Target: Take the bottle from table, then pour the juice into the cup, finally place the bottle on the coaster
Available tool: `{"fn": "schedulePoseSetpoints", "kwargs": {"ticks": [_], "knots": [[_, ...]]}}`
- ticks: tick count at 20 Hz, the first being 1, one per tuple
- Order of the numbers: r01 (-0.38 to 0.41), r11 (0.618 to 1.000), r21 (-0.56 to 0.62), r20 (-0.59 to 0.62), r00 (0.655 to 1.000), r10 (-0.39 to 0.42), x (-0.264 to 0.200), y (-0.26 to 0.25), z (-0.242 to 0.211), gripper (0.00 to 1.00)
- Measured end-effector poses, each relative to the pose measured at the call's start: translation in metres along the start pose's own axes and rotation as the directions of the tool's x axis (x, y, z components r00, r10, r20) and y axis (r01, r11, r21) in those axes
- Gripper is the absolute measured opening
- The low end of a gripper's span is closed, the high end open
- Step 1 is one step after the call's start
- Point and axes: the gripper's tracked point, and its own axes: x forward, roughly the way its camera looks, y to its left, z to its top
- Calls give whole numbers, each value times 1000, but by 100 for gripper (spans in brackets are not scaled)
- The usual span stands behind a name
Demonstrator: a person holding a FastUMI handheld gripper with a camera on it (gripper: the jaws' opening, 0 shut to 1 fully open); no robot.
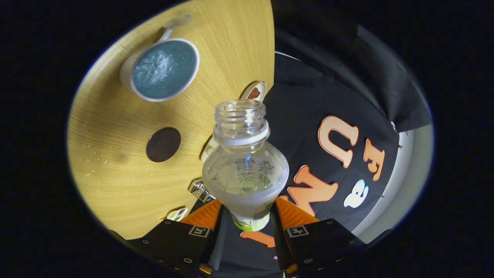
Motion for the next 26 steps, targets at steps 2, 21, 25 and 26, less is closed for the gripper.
{"fn": "schedulePoseSetpoints", "kwargs": {"ticks": [2, 21, 25, 26], "knots": [[-26, 996, 86, -6, 1000, 26, -3, 5, -4, 56], [-241, -24, 970, 234, 904, 359, 21, 66, -27, 57], [-234, -243, 942, 306, 893, 328, 38, 67, -33, 57], [-233, -286, 929, 322, 890, 322, 42, 70, -33, 57]]}}
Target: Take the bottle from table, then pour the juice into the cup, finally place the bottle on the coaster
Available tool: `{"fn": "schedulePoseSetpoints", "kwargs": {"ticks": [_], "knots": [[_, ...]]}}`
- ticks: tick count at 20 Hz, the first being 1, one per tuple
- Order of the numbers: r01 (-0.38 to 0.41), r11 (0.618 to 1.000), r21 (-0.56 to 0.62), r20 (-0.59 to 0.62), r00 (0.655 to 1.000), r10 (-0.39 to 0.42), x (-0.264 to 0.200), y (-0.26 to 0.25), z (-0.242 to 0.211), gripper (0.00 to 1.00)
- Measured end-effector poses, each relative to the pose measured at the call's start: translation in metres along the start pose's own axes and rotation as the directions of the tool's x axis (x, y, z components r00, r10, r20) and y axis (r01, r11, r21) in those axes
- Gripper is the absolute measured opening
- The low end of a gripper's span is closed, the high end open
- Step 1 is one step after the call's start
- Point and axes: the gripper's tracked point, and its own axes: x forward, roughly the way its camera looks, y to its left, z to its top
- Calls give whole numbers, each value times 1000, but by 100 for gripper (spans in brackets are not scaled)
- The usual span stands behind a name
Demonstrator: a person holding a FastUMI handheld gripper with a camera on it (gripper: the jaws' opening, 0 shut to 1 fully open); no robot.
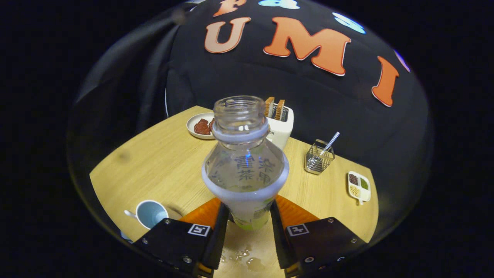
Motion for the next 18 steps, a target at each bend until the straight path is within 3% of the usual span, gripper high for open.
{"fn": "schedulePoseSetpoints", "kwargs": {"ticks": [4, 12, 18], "knots": [[-55, 992, 116, 0, 998, 56, 32, -3, -3, 57], [-106, 988, 110, -47, 993, 112, 74, 4, -36, 57], [-118, 987, 113, -30, 992, 123, 78, 4, -37, 62]]}}
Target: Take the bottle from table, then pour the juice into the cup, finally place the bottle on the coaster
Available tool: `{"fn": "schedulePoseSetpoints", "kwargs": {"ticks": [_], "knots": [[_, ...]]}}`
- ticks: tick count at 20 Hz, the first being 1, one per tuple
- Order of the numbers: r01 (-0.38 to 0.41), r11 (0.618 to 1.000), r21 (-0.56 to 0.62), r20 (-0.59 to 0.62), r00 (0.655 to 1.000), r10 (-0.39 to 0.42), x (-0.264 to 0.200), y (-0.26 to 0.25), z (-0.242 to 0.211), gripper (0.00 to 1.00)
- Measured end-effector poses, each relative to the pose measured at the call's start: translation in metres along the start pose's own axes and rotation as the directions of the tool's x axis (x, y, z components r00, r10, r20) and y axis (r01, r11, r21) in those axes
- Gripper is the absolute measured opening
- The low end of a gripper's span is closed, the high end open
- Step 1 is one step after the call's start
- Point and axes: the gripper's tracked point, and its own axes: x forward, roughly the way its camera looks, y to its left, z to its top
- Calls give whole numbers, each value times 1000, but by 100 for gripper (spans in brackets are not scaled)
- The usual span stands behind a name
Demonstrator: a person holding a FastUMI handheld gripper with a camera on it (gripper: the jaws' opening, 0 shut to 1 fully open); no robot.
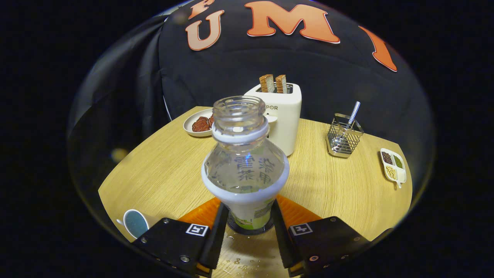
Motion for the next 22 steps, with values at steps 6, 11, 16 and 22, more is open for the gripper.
{"fn": "schedulePoseSetpoints", "kwargs": {"ticks": [6, 11, 16, 22], "knots": [[-2, 998, -59, -19, 1000, 1, -15, 4, -6, 87], [18, 998, -59, 13, 1000, -17, -55, -8, 10, 98], [130, 991, -18, 115, 985, -127, -133, -49, 58, 98], [289, 957, 36, 241, 927, -289, -250, -123, 114, 98]]}}
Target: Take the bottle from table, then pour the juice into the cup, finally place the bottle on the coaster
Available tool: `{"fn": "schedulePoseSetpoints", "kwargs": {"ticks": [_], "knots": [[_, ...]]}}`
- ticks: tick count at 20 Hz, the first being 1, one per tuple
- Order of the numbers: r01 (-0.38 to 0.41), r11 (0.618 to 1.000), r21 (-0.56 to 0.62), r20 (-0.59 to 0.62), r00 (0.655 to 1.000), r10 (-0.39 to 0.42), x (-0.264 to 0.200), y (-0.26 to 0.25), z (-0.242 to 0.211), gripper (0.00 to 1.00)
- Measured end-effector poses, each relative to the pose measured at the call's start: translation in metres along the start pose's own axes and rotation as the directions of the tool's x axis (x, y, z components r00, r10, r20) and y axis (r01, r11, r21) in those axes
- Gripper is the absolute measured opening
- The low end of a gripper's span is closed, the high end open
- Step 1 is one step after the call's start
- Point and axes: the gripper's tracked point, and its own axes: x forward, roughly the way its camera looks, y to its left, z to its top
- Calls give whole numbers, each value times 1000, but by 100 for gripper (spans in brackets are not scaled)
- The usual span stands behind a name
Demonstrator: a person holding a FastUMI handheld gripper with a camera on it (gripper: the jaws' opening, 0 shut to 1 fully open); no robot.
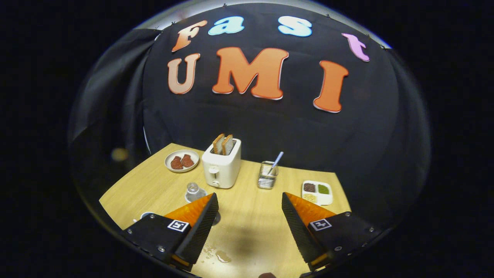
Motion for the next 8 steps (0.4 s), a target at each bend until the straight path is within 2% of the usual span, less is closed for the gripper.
{"fn": "schedulePoseSetpoints", "kwargs": {"ticks": [4, 8], "knots": [[98, 993, 62, 92, 990, -103, -50, -58, 41, 98], [182, 977, 114, 169, 965, -199, -101, -111, 62, 98]]}}
